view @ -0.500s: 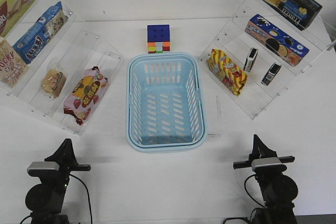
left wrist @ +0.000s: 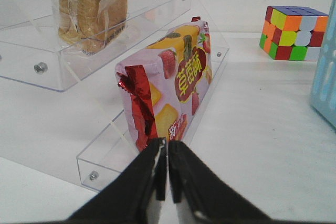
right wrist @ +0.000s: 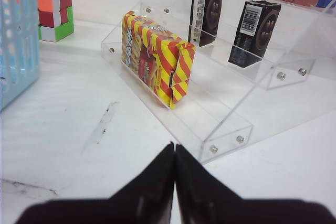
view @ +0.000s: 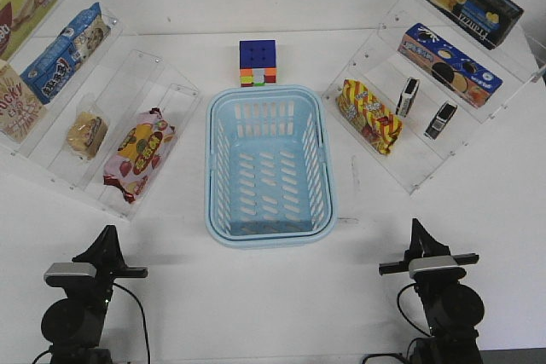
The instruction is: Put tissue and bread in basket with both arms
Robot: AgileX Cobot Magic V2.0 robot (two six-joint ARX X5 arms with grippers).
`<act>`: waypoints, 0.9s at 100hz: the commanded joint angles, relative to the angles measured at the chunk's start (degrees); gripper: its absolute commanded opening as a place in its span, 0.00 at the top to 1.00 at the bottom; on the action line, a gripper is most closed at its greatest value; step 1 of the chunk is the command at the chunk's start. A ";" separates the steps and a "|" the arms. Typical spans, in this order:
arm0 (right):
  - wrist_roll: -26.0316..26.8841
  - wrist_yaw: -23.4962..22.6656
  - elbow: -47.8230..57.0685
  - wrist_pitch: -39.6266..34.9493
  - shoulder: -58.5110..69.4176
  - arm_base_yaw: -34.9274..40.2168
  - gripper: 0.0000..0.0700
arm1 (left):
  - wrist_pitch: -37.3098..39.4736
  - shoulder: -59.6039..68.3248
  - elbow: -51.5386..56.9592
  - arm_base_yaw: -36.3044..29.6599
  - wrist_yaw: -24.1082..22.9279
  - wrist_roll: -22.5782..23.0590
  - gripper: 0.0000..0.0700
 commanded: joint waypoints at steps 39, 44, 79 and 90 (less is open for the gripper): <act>0.00 0.44 -0.09 1.25 -0.11 0.07 0.99 | 0.68 -0.04 -1.16 -0.04 0.09 -0.13 1.00; 4.81 -0.46 -0.09 2.40 -0.11 0.07 0.99 | 0.68 -0.04 -1.16 -0.04 0.09 -0.13 1.00; 31.82 1.53 12.28 -5.66 6.40 -0.04 1.00 | 0.68 -0.04 -1.16 -0.04 0.09 -0.13 1.00; 29.99 5.03 20.46 -9.49 16.41 -0.04 1.00 | 0.68 -0.04 -1.16 -0.04 0.09 -0.13 1.00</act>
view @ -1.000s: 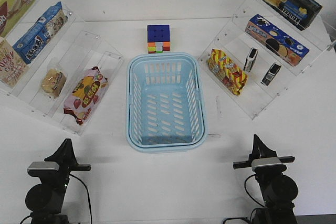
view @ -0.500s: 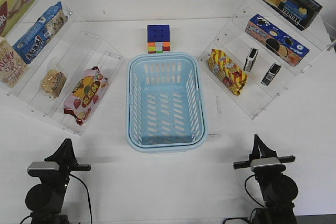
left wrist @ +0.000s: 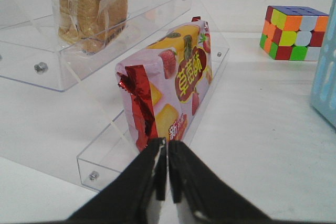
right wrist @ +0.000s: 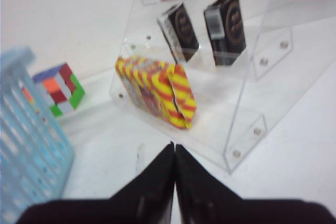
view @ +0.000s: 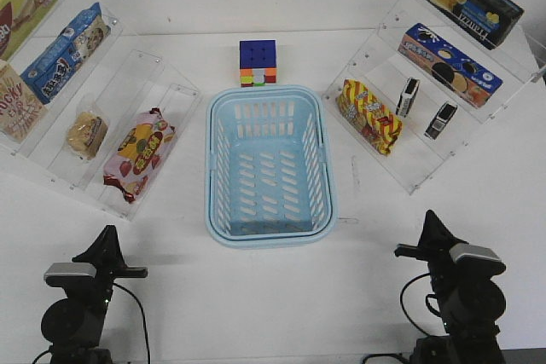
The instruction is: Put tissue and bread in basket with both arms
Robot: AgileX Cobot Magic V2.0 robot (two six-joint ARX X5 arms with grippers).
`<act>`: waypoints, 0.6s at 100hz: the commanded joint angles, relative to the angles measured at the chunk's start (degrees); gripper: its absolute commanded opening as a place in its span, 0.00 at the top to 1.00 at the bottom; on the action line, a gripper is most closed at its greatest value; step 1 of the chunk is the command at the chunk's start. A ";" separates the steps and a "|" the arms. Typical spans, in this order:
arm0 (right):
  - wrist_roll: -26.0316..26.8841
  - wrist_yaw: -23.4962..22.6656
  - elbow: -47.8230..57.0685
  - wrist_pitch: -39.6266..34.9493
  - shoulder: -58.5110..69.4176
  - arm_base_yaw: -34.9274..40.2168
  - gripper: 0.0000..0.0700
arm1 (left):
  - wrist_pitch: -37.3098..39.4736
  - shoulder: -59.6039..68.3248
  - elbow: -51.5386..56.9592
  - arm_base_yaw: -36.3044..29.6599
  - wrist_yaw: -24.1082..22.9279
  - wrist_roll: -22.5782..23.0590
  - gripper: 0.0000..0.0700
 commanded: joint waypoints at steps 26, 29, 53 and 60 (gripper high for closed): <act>-11.67 4.39 22.53 -2.01 31.67 -0.04 0.44 | 0.66 -0.04 -1.16 -0.04 0.09 -0.13 1.00; -12.26 4.66 24.55 -1.97 34.47 -0.09 0.44 | 0.66 -0.04 -1.16 -0.04 0.09 -0.13 1.00; -15.23 6.97 40.76 -2.27 55.01 -2.89 0.44 | 0.66 -0.04 -1.16 -0.04 0.09 -0.13 1.00; -15.61 6.97 44.89 -2.86 60.22 -3.74 0.44 | 0.66 -0.04 -1.16 -0.04 0.09 -0.13 1.00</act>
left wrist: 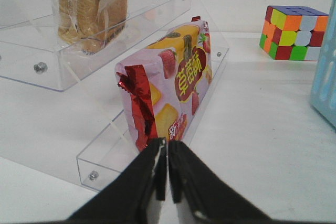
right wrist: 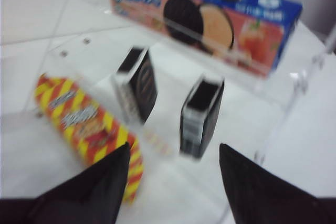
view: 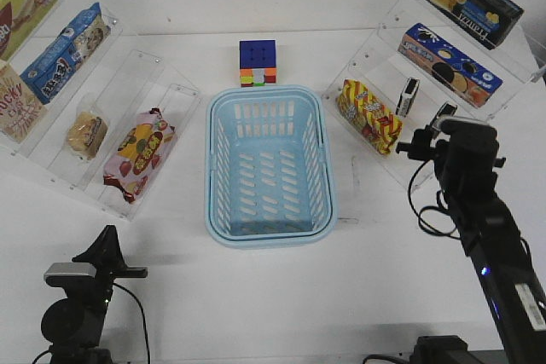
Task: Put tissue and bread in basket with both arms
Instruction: 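Reach the right gripper to the small black box on the shelf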
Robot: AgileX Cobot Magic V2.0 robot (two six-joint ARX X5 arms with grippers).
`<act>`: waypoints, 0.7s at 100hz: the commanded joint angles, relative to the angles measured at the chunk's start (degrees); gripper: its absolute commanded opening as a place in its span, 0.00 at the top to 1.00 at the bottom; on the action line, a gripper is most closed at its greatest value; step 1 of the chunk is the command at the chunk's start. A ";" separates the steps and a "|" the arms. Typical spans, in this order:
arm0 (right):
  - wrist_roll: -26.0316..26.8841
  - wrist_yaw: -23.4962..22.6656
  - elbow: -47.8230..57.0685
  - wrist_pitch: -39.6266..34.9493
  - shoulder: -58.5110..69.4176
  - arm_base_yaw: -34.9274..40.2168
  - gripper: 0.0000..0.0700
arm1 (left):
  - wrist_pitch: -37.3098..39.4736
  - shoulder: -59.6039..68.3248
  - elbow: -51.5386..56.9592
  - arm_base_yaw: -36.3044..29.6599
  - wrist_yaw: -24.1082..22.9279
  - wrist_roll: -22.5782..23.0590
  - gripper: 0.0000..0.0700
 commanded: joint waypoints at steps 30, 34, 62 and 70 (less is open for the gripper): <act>-1.75 0.42 11.43 1.14 19.41 -3.08 0.44 | 0.68 -0.04 -1.16 -0.04 0.09 -0.13 1.00; -1.73 0.66 11.43 1.31 20.35 -3.34 0.44 | 0.68 -0.04 -1.16 -0.04 0.09 -0.13 1.00; -1.95 0.59 11.76 2.91 22.01 -4.87 1.00 | 0.68 -0.04 -1.16 -0.04 0.09 -0.13 1.00; -2.95 0.50 11.91 2.29 19.50 -4.90 1.00 | 0.70 -0.04 -1.16 -0.04 0.09 -0.13 1.00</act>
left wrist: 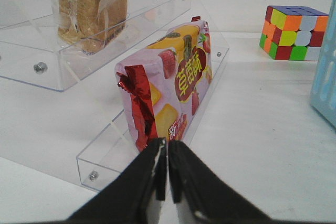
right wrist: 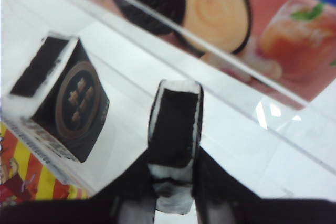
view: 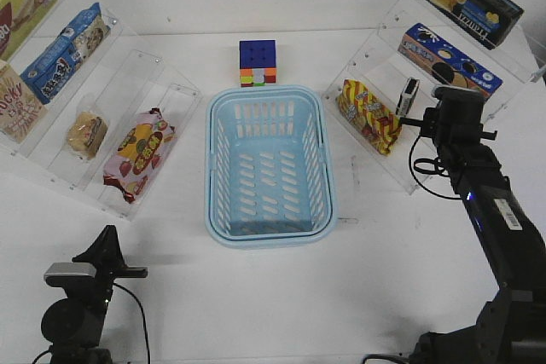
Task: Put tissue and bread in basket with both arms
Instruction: 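Reach the right gripper to the small black box on the shelf, then close the right gripper on the black box and lift it, then carry the black box over the basket and release it inside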
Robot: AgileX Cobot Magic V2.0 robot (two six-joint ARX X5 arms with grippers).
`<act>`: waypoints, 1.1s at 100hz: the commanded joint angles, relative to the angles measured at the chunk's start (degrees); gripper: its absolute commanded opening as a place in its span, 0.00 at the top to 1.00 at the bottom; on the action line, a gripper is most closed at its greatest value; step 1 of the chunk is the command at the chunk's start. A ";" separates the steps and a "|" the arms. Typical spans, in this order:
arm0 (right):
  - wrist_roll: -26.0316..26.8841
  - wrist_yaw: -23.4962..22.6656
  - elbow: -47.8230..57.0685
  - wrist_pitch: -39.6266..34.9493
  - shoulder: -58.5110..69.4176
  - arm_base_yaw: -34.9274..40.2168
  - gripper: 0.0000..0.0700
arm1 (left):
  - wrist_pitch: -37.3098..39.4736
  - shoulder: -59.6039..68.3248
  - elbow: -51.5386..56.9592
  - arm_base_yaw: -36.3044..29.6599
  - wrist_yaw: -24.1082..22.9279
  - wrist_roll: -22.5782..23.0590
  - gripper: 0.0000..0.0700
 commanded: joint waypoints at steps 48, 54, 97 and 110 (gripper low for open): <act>1.22 -38.53 1.46 -2.40 -19.34 14.51 1.00 | 0.66 -0.04 -1.16 -0.04 0.09 -0.13 1.00; -0.98 -37.13 1.44 -2.38 -17.68 19.74 1.00 | 0.68 -0.04 -1.16 -0.04 0.09 -0.13 1.00; -4.39 -31.28 1.49 -0.04 -9.22 32.28 0.45 | 0.76 -0.04 -1.16 -0.04 0.09 -0.20 1.00; -4.02 -27.06 1.53 -0.22 -14.47 28.94 1.00 | 0.83 -0.04 -1.16 -0.04 0.11 -3.13 1.00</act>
